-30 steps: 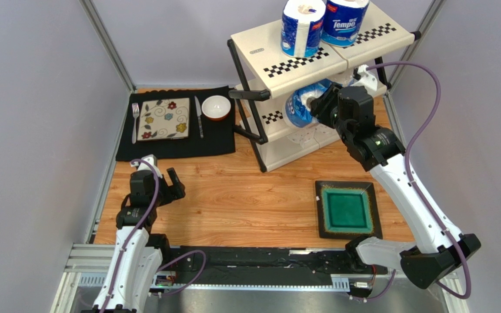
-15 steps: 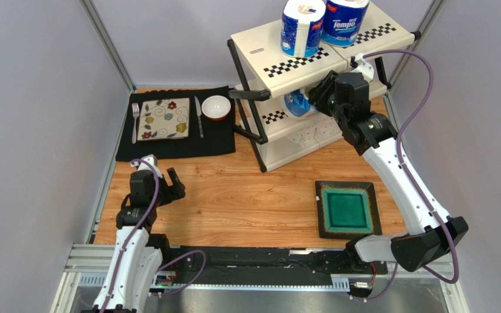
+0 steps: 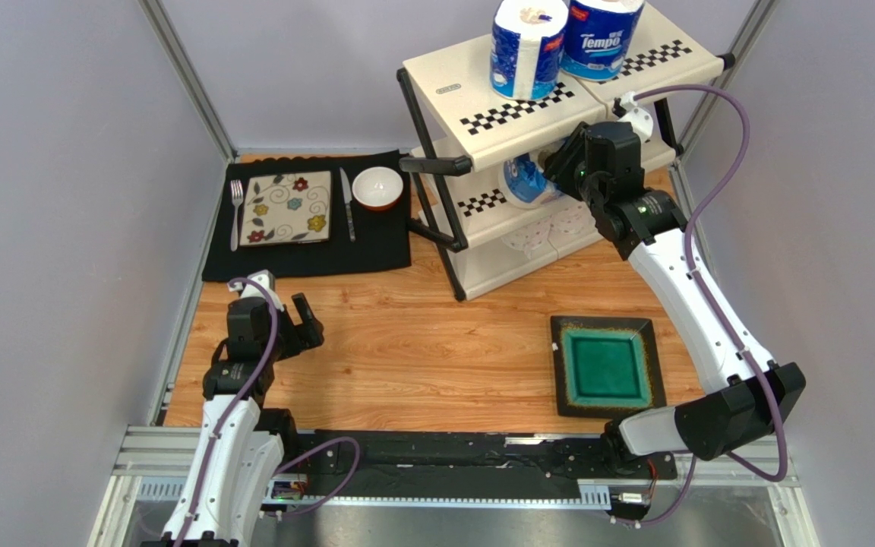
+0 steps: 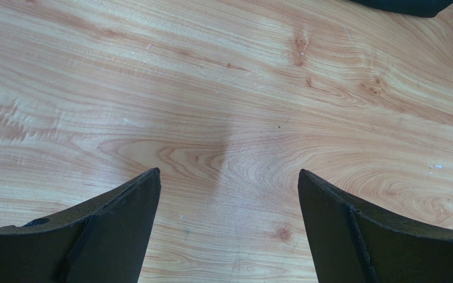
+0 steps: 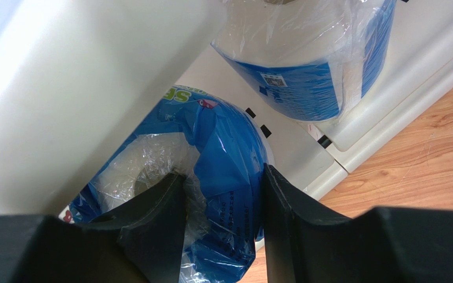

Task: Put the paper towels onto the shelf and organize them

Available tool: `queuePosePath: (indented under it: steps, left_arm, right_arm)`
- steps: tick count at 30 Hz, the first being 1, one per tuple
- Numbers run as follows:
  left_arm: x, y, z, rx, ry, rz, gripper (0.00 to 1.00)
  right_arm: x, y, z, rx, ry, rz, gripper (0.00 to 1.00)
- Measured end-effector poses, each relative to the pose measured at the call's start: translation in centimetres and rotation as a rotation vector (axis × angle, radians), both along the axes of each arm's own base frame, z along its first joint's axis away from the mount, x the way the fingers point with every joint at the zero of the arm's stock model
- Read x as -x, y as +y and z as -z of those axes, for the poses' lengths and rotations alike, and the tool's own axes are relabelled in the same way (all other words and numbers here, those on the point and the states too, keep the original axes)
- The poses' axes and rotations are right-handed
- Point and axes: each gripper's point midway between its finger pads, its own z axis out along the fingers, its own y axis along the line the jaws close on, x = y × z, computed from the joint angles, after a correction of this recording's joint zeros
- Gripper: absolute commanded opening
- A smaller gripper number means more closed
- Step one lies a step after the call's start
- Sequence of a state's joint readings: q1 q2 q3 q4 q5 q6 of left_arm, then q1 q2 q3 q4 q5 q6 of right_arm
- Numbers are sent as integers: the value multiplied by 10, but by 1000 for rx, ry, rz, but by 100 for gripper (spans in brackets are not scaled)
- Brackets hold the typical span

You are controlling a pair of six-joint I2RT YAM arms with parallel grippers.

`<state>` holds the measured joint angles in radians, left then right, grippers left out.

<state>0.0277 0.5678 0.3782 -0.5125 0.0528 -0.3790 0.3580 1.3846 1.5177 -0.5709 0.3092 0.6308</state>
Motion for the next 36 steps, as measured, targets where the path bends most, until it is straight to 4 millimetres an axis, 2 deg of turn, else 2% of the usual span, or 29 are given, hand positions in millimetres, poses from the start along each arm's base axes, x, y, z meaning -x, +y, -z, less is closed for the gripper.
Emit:
queuePosePath:
  steps: [1,2,5,8,14,21,25,28,32,36]
  left_arm:
    - [0,0,0,0,0,0,95]
    - [0,0,0,0,0,0,95]
    - [0,0,0,0,0,0,95]
    - [0,0,0,0,0,0,95]
    - [0,0,0,0,0,0,95]
    - [0,0,0,0,0,0,95]
    - [0,0,0,0,0,0,95]
    - [0,0,0,0,0,0,95]
    - [0,0,0,0,0,0,95]
    - [0,0,0,0,0,0,95]
  right_arm:
    - [0,0,0,0,1,0,36]
    - [0,0,0,0,1,0,44]
    - [-1,-1,0,-1,1,0,56]
    - [-1,-2,0,-1,0,3,62]
    - [-4,-6,-7,-21,-50,14,66]
    - [1,-8,-29,-70,-150,6,67]
    - [18,-12,-42,-97,-208,-9,67]
    - [39,-16,-49,-124,-250,-19,68]
    - [63,-18,-40,-152,-273,-51,68]
    - [75,-8,-12,-158,-244,-127,68]
